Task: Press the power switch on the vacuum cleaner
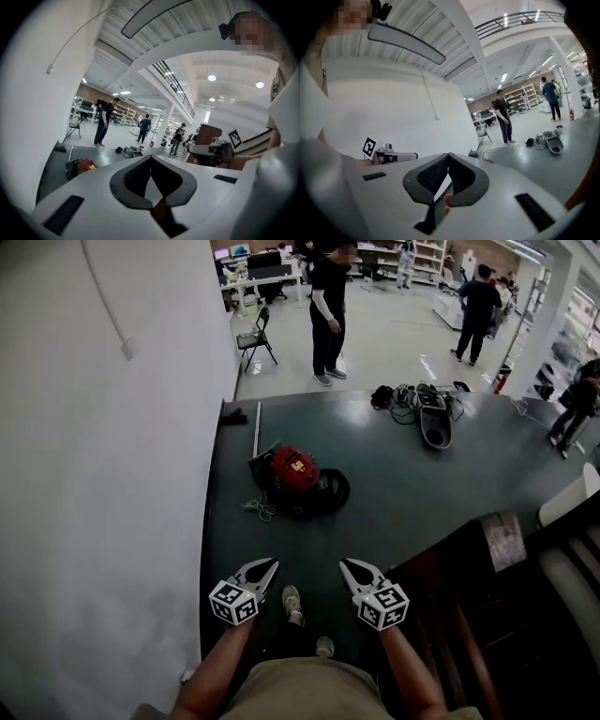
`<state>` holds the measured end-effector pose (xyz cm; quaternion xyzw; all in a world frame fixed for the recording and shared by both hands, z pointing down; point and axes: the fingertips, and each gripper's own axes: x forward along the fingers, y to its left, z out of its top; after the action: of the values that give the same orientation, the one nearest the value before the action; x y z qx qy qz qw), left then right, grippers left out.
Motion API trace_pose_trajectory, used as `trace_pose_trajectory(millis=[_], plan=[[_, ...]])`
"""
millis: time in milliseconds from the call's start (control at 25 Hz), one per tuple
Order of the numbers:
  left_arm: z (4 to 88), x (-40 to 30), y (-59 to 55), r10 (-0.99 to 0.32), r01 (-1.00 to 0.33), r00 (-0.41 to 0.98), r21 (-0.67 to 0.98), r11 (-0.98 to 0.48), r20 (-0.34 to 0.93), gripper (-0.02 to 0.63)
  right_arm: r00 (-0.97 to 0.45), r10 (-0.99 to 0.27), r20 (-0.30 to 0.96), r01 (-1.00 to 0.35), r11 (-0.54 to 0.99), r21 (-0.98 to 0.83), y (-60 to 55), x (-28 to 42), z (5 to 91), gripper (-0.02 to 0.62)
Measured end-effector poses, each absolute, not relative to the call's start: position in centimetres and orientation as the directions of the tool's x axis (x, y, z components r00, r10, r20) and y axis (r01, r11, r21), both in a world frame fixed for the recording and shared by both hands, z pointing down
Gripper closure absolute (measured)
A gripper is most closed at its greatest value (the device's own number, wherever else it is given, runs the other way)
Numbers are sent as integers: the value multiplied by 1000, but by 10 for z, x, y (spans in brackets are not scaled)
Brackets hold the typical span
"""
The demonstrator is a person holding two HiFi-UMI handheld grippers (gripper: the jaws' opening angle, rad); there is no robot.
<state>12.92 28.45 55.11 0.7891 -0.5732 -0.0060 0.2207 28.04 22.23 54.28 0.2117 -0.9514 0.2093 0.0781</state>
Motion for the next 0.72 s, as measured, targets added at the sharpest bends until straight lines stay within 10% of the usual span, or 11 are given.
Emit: trace_pose_trajectory(millis=[720], plan=[[547,-29,136,-891,-898,395,301,-322,224,601,-887,-384,257,-458,803,-381,72,135,534,583]])
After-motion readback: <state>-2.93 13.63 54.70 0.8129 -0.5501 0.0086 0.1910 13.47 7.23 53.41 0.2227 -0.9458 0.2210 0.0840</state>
